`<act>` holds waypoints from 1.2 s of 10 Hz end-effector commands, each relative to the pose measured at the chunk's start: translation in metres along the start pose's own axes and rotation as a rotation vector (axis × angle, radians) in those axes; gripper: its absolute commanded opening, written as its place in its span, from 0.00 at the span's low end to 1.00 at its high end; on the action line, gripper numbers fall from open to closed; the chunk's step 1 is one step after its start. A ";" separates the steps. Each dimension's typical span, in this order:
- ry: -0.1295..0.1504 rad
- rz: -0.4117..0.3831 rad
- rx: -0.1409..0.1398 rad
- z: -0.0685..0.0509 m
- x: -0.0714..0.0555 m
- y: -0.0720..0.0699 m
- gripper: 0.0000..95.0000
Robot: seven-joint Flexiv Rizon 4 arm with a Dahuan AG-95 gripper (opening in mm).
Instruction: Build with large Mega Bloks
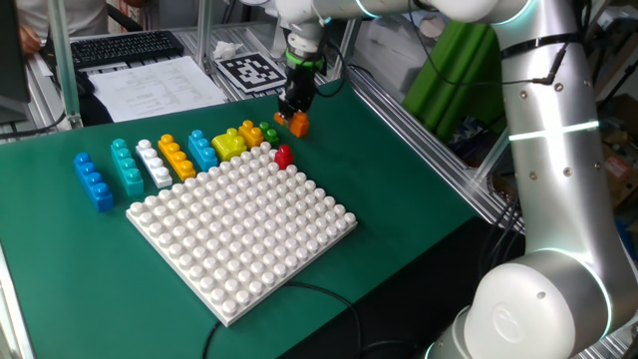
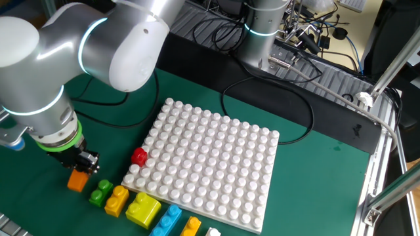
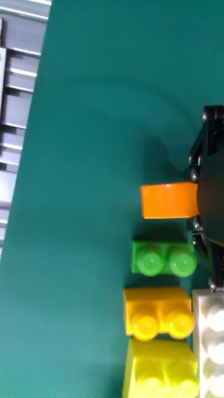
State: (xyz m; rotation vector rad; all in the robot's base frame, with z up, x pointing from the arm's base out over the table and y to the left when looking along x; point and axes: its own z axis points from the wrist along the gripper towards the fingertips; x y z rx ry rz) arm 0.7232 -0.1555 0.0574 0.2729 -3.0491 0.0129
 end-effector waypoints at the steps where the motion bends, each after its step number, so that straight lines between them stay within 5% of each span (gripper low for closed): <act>1: 0.020 0.030 0.009 -0.014 0.004 0.009 0.00; 6: 0.081 0.148 0.055 -0.062 0.019 0.055 0.00; 8: 0.096 0.184 0.060 -0.072 0.030 0.075 0.00; 12: 0.113 0.226 0.062 -0.075 0.057 0.116 0.00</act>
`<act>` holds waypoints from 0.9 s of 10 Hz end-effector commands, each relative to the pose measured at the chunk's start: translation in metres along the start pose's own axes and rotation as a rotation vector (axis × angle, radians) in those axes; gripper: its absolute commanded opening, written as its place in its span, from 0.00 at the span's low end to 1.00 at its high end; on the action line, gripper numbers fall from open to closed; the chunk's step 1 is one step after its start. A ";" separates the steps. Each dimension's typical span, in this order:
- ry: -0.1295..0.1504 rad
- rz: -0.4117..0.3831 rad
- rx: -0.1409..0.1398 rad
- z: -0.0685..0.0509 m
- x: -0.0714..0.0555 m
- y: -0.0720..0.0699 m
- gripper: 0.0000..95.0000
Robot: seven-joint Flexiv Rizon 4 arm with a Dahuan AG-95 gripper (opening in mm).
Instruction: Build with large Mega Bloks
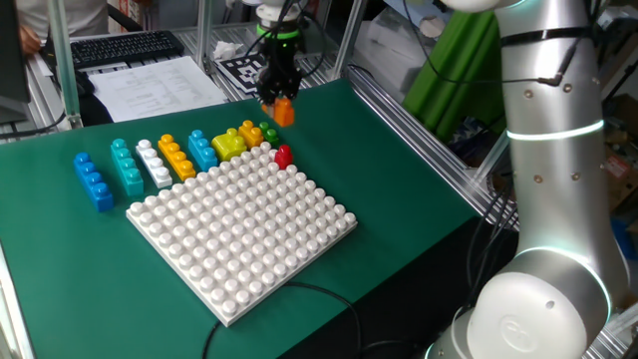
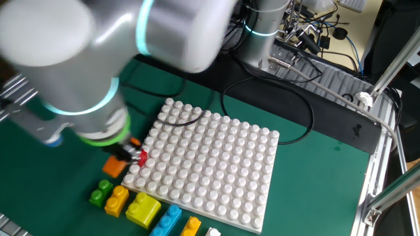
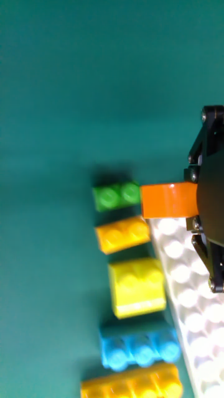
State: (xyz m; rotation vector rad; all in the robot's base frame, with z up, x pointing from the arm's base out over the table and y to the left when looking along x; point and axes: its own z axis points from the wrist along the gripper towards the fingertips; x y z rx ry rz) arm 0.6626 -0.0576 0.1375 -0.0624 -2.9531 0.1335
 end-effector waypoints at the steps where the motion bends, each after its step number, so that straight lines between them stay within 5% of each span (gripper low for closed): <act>1: 0.000 0.001 -0.003 0.006 0.016 0.012 0.00; 5: -0.018 -0.004 -0.035 0.024 0.014 0.035 0.00; 9: -0.026 -0.029 -0.034 0.036 0.016 0.050 0.00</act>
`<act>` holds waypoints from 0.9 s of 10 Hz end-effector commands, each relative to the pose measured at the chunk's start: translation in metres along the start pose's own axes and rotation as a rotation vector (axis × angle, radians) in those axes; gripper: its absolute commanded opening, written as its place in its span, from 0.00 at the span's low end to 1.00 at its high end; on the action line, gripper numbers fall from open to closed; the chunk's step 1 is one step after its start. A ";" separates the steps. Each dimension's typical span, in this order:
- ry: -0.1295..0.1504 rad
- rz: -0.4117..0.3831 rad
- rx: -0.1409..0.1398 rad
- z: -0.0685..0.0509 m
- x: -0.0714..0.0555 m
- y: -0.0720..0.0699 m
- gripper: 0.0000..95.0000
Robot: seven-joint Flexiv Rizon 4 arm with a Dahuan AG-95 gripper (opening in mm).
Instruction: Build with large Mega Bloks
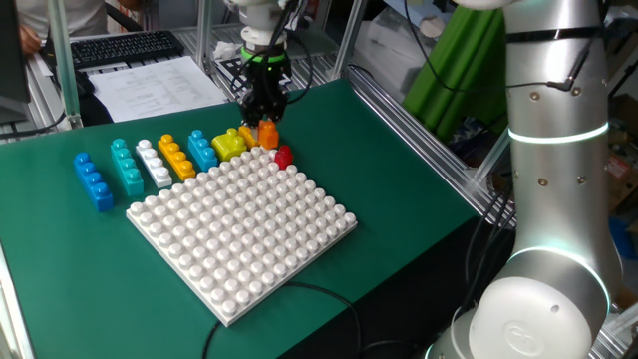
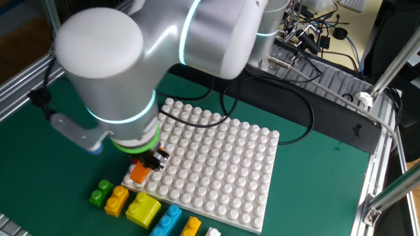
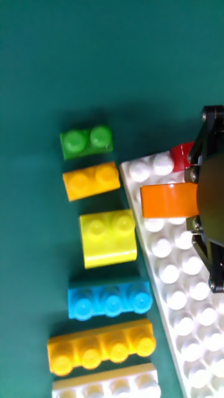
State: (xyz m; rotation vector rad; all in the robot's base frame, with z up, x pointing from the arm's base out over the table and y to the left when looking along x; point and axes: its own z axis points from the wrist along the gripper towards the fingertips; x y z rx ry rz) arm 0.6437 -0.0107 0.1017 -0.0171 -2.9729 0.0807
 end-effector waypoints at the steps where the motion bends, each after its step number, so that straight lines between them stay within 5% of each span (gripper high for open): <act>1: -0.012 0.009 -0.012 0.008 0.002 0.008 0.00; 9: -0.043 -0.125 -0.007 0.045 -0.005 0.018 0.00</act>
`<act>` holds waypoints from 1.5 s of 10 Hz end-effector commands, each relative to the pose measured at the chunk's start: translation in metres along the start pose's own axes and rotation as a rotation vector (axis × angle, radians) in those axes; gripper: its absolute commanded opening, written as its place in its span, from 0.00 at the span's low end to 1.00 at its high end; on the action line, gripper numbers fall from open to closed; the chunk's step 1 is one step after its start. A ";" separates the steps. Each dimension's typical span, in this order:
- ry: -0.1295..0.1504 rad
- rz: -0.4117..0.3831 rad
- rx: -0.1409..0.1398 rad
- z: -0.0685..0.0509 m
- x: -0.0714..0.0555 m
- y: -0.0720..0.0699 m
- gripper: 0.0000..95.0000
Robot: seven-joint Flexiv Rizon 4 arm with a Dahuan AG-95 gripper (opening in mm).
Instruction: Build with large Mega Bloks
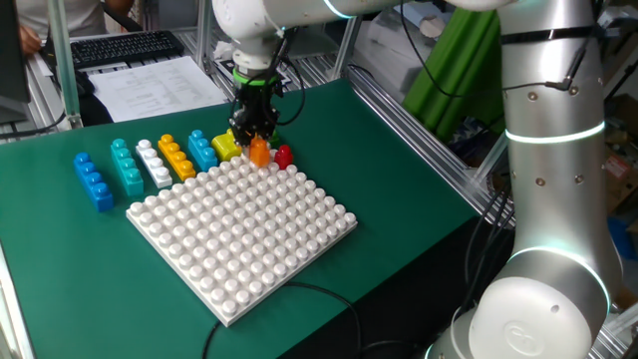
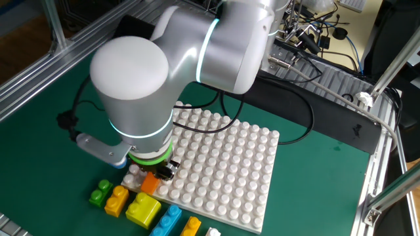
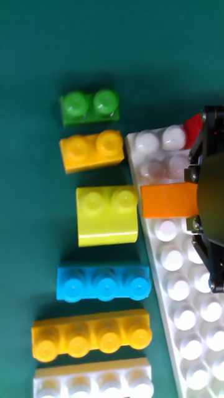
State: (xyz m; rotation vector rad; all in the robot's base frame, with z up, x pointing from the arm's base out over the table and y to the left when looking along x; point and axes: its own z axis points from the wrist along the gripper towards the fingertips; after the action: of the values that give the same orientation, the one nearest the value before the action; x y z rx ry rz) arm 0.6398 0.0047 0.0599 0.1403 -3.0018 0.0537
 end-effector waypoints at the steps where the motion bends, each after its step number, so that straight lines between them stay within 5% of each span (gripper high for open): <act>1: -0.011 -0.028 0.004 0.007 -0.003 0.001 0.00; 15: -0.003 -0.039 0.013 0.020 -0.006 -0.009 0.00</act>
State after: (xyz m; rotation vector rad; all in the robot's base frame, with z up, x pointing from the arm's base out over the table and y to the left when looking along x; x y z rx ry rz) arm 0.6457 -0.0037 0.0484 0.1969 -2.9960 0.0672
